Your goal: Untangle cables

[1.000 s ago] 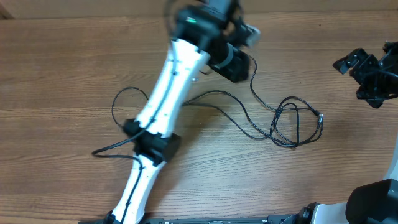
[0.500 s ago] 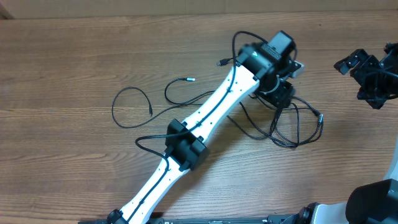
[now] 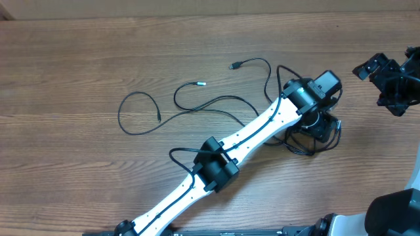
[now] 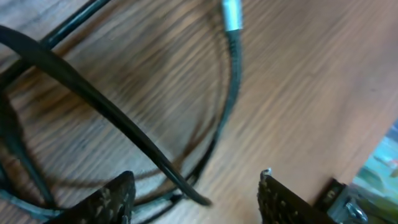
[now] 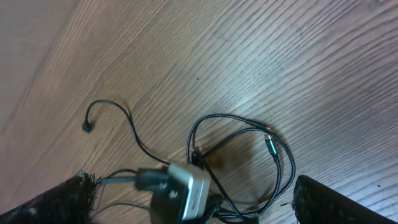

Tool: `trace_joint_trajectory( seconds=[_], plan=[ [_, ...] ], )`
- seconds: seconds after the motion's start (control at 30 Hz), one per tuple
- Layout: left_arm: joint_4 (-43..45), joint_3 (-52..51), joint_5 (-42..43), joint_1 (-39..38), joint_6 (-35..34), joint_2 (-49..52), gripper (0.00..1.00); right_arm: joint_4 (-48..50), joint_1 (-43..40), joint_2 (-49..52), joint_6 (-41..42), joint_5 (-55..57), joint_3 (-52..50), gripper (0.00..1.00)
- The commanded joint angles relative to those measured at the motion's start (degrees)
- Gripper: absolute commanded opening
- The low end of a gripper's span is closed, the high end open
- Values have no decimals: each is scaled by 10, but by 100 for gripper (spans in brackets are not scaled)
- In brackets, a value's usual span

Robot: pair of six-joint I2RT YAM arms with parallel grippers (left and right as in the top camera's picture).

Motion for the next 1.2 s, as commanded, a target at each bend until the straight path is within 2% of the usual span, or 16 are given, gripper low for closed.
trace_joint_trajectory(
  seconds=[0.0, 0.13, 0.17, 0.2, 0.27, 0.37, 0.47, 0.67, 0.73, 0.8, 0.9, 1.0, 1.17],
  plan=[
    [12, 3, -13, 0, -18, 21, 60, 1, -2, 0, 2, 10, 4, 100],
    [15, -2, -38, -4, -33, 42, 59, 0, -2, 0, 1, 10, 4, 100],
    [25, -3, -38, -2, -32, 47, 48, -1, -2, 0, -5, 10, 4, 100],
    [32, -3, -43, 2, -32, 48, 24, -1, -2, 0, -9, 10, 4, 100],
    [43, -3, -50, 16, -33, 47, 4, -3, -2, 0, -9, 10, 4, 100],
    [30, 10, -48, 34, -31, 37, 4, -5, -2, 0, -11, 10, 4, 100],
    [-19, 53, -49, 56, 5, -2, 4, -5, -2, 0, -11, 10, 4, 100],
    [-111, 145, -46, 106, 83, -154, 4, 0, -1, 0, -31, -16, 4, 100],
    [-116, 145, -29, 126, 95, -212, 4, 4, -1, 0, -89, -95, 4, 100],
    [-116, 145, -15, 158, 95, -270, 4, 11, 0, -1, -156, -226, 4, 99],
    [-111, 144, 24, 210, 95, -325, 4, 43, 5, -3, -196, -391, 5, 98],
    [-106, 144, 92, 256, 95, -342, 4, 82, 18, -7, -195, -485, 5, 98],
    [-84, 144, 190, 313, 89, -344, 4, 132, 62, -12, -153, -550, 5, 98]
  ],
)
